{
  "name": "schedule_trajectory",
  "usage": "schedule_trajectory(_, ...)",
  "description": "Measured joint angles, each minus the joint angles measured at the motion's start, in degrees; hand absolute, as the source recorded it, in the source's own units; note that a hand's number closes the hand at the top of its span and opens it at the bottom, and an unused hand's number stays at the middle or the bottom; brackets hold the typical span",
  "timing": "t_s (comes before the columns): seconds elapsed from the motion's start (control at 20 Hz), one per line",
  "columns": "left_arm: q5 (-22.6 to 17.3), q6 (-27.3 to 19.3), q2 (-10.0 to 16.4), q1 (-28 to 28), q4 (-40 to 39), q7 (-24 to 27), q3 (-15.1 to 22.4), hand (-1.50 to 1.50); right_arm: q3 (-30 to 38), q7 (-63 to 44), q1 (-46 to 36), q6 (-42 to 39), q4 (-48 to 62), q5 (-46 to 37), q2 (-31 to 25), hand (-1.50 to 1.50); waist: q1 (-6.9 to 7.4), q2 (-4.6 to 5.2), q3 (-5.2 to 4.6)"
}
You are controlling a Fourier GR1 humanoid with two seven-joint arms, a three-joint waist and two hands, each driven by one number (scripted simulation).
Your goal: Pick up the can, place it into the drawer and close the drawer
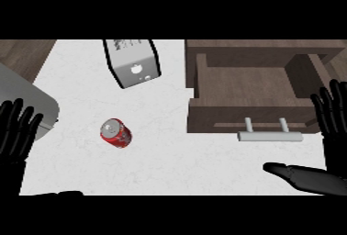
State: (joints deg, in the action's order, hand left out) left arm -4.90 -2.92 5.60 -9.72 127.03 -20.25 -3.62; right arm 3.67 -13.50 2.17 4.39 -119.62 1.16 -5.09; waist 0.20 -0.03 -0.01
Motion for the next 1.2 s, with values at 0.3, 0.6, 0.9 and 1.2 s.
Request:
schedule_trajectory(0.3, 0.74, 0.14, -1.21, 1.24, -3.01, 0.75, -0.46, -1.50, 2.35, 2.06, 0.54, -1.56, 2.60, 1.18, -0.32, -1.50, -0.15, 0.00, 0.02)
schedule_trajectory(0.6, 2.80, -0.79, -1.95, 4.85, -6.67, -0.26, 0.17, -1.50, 2.68, 2.56, 2.26, -2.32, 1.24, 1.13, 0.29, -1.50, -0.27, 0.01, 0.01)
schedule_trajectory(0.9, 6.21, -2.11, -4.37, 4.19, -12.30, 3.05, 3.61, -1.50, 4.33, 4.74, 4.86, -4.19, 0.75, 2.57, 0.30, -1.50, -0.33, 0.01, 0.01)
schedule_trajectory(1.2, 7.83, -4.52, -5.03, 3.70, -21.83, 11.24, 5.93, -1.50, 5.63, 4.48, 6.14, -5.54, -1.29, 3.59, -0.09, -1.50, -0.38, 0.01, 0.00)
